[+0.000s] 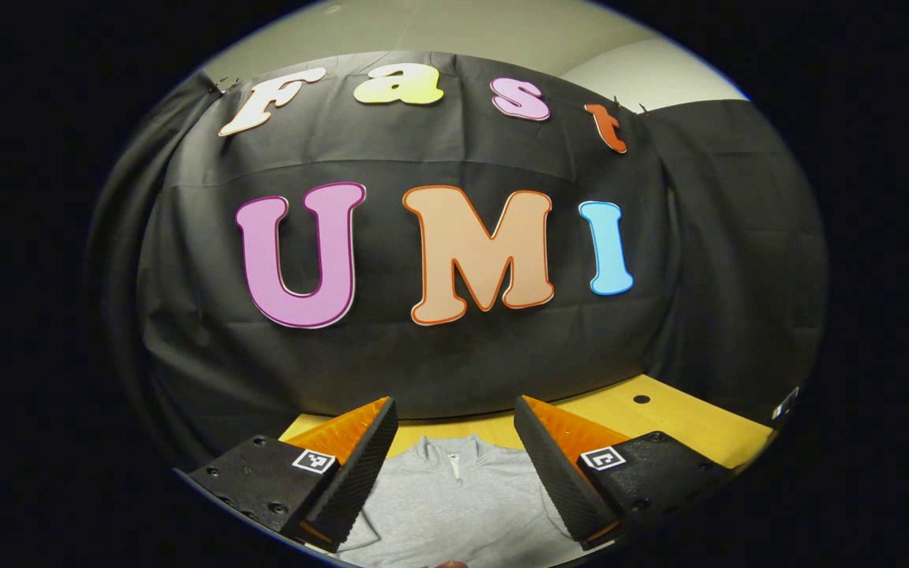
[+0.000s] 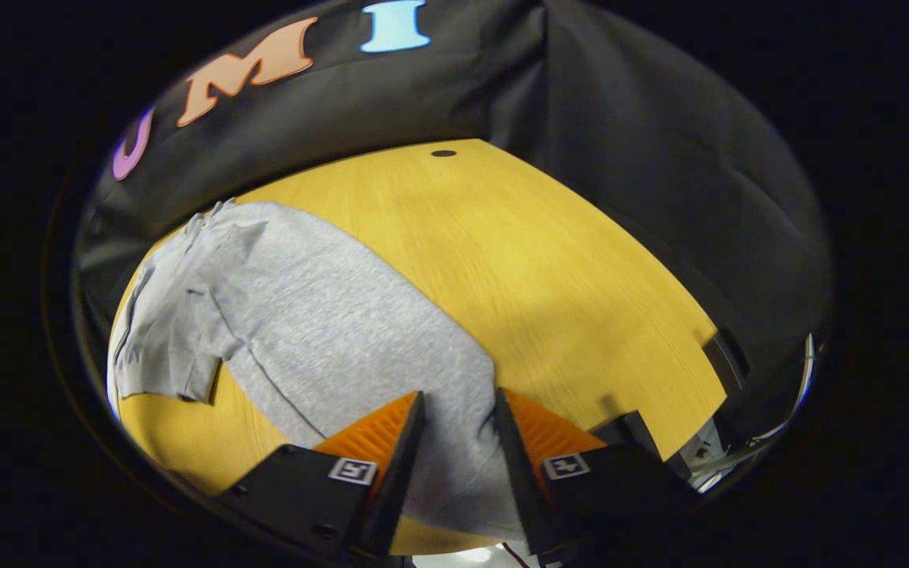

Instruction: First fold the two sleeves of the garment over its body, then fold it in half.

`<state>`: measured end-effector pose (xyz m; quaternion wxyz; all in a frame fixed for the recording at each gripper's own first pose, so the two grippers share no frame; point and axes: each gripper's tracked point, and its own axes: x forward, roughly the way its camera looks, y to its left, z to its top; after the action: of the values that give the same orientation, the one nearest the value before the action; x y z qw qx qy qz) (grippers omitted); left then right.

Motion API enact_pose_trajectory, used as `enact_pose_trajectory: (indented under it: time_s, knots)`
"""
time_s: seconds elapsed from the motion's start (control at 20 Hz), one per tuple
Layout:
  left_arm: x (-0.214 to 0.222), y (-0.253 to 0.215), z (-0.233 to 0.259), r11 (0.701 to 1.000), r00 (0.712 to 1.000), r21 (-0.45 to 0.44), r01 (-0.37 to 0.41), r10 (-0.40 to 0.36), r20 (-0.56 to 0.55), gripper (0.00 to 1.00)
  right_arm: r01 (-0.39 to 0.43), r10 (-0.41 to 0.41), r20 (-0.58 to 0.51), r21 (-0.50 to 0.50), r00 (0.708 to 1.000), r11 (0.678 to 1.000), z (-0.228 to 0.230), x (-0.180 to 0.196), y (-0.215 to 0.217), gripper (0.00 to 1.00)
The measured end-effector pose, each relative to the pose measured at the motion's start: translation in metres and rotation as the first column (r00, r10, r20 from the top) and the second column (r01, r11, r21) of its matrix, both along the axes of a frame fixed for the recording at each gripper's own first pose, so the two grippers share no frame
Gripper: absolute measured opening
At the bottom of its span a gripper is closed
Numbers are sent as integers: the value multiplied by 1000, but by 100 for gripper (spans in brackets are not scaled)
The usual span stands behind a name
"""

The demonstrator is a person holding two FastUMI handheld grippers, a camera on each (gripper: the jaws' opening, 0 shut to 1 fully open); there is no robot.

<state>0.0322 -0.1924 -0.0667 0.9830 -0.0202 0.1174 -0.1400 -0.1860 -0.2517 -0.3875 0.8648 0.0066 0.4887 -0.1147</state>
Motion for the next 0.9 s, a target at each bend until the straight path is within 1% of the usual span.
enact_pose_trajectory:
  time_s: [0.15,0.25,0.3,0.35,0.4,0.5,0.6,0.65,0.75,0.8,0.9]
  knots:
    - [-6,-13,-9,1000,999,-18,-15,15,-31,96,8,-6,-40,35,999,999,0,3,2,10]
    - [-9,-15,-14,999,998,-22,-34,33,-49,96,64,-62,-25,91,998,994,0,6,5,2]
    - [-10,-13,-12,999,998,-21,-43,42,-49,100,98,-97,-18,144,995,985,2,6,6,7]
    - [-11,-11,-11,999,998,-20,-50,49,-45,97,137,-137,-14,201,990,970,5,8,10,2]
    - [-10,-6,-9,998,998,-22,-59,58,-35,96,174,-176,-15,237,984,956,8,9,11,7]
    - [-7,2,-8,997,997,-33,-68,68,-25,96,205,-217,14,269,976,941,21,20,12,7]
    - [0,20,-9,997,997,-38,-69,68,-20,96,206,-240,89,285,967,936,45,55,25,7]
    - [2,28,-9,996,997,-51,-79,78,-19,99,194,-235,111,296,966,935,52,68,35,7]
    - [2,44,-11,993,995,-66,-96,95,-20,94,166,-217,140,303,966,938,62,90,52,7]
    - [2,53,-12,992,994,-72,-107,106,-23,97,154,-209,151,310,966,938,67,99,60,7]
    - [1,75,-17,986,989,-80,-144,141,-36,97,126,-195,176,339,965,932,76,117,81,7]
